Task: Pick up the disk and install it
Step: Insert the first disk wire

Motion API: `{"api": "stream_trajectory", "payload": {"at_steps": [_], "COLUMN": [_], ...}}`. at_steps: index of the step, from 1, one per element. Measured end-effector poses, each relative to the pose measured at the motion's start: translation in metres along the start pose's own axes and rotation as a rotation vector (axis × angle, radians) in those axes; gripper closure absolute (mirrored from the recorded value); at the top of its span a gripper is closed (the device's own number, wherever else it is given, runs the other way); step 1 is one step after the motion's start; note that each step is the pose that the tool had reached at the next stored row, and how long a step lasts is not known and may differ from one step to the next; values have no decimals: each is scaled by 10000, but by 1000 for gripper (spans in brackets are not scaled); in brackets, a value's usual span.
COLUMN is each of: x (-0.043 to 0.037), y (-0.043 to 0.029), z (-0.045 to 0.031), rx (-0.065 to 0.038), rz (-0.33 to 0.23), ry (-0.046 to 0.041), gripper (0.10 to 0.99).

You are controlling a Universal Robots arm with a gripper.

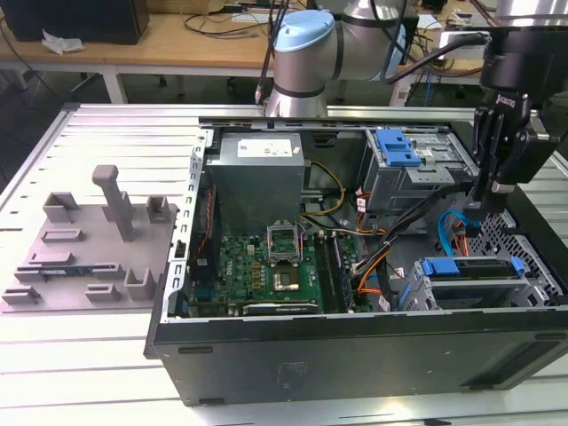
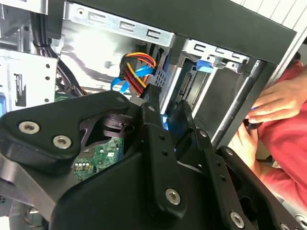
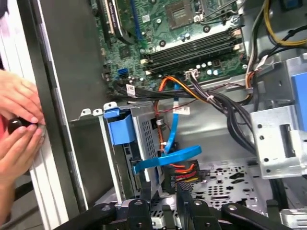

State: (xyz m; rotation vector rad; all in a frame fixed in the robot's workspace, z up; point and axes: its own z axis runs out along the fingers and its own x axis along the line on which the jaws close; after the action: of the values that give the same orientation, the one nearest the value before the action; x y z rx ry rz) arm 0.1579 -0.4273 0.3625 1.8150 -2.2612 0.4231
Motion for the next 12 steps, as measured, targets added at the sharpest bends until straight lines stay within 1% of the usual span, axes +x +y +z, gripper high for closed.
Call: {"api": "stream_trajectory", "payload": {"at_steps": [1,4,5,8,10,12], "x": [-32,-98,-105,-111,-119,-134], "y": [11,34,39,53,60,69], "z": [23,64,71,78,87,98], "rx": [7,19,23,50,73,91], "rz": [-2,-2,-1,-3,-6,-6], "ry": [32,80,109,225,325,406], "gripper": [737,737,737,737,737,737]}}
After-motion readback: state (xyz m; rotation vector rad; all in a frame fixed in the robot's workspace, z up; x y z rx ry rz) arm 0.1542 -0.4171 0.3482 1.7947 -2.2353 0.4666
